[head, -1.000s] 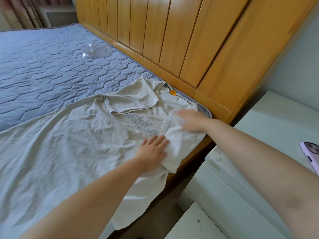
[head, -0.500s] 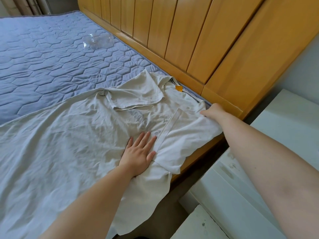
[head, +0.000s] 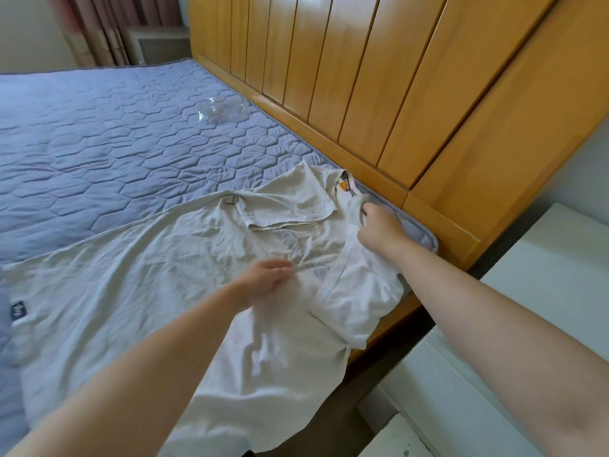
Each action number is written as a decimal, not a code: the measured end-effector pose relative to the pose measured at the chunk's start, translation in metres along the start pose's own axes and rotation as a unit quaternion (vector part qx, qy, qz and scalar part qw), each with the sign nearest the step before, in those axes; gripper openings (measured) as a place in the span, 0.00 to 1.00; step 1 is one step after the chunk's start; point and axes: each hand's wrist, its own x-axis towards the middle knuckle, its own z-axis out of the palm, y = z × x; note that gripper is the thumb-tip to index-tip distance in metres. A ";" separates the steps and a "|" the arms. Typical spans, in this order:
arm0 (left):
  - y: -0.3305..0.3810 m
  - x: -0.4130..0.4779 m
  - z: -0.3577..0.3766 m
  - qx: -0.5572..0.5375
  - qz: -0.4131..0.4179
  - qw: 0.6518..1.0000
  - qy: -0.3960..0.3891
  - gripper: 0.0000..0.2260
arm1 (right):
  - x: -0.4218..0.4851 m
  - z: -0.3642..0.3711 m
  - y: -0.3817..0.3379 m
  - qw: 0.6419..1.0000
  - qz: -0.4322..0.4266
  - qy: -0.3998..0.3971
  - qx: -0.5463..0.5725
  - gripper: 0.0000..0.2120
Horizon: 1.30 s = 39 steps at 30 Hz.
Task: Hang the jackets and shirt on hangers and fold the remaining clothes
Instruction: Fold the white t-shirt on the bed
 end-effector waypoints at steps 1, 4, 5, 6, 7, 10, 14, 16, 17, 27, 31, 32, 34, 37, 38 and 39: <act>0.003 -0.004 -0.014 -0.075 -0.013 0.997 0.022 0.12 | -0.008 0.003 -0.022 0.999 -0.042 -0.007 -0.024 0.07; -0.002 -0.022 -0.059 -0.183 -0.034 0.979 0.082 0.10 | -0.047 0.022 -0.085 0.976 -0.179 -0.045 -0.115 0.10; -0.008 -0.030 -0.072 -0.201 -0.045 0.973 0.099 0.10 | -0.062 0.035 -0.100 0.961 -0.223 -0.074 -0.145 0.11; -0.017 -0.038 -0.083 -0.222 -0.061 0.967 0.111 0.10 | -0.075 0.050 -0.108 0.944 -0.259 -0.111 -0.173 0.12; -0.025 -0.047 -0.092 -0.246 -0.077 0.960 0.114 0.10 | -0.088 0.065 -0.112 0.927 -0.280 -0.149 -0.201 0.14; -0.041 -0.064 -0.103 -0.267 -0.093 0.953 0.109 0.08 | -0.110 0.105 -0.103 0.899 -0.258 -0.228 -0.271 0.22; -0.040 -0.067 -0.085 -0.215 -0.101 0.967 0.096 0.05 | -0.122 0.120 -0.098 0.905 -0.216 -0.228 -0.288 0.26; -0.037 -0.061 -0.074 -0.150 -0.117 0.977 0.100 0.06 | -0.126 0.119 -0.100 0.912 -0.215 -0.219 -0.271 0.24; -0.035 -0.059 -0.070 -0.119 -0.125 0.979 0.112 0.07 | -0.127 0.118 -0.100 0.917 -0.214 -0.213 -0.259 0.21; -0.032 -0.080 -0.050 -0.324 -0.100 0.938 0.070 0.09 | -0.120 0.068 -0.089 0.927 -0.306 -0.155 -0.150 0.07; -0.049 -0.090 -0.036 -0.111 -0.198 0.973 0.051 0.08 | -0.136 0.072 -0.074 0.857 -0.308 -0.285 -0.299 0.08; -0.051 -0.090 -0.034 -0.068 -0.195 0.976 0.064 0.08 | -0.141 0.077 -0.071 0.839 -0.311 -0.309 -0.321 0.09; -0.051 -0.084 -0.035 -0.063 -0.193 0.977 0.058 0.07 | -0.145 0.084 -0.066 0.837 -0.320 -0.314 -0.315 0.13; -0.044 -0.088 -0.041 -0.059 -0.208 0.976 -0.009 0.06 | -0.139 0.084 -0.059 0.847 -0.286 -0.360 -0.265 0.11; -0.044 -0.088 -0.044 0.013 -0.206 0.978 -0.016 0.05 | -0.137 0.082 -0.058 0.853 -0.257 -0.391 -0.232 0.12; -0.044 -0.089 -0.047 0.083 -0.198 0.976 -0.017 0.06 | -0.135 0.080 -0.058 0.865 -0.228 -0.404 -0.191 0.13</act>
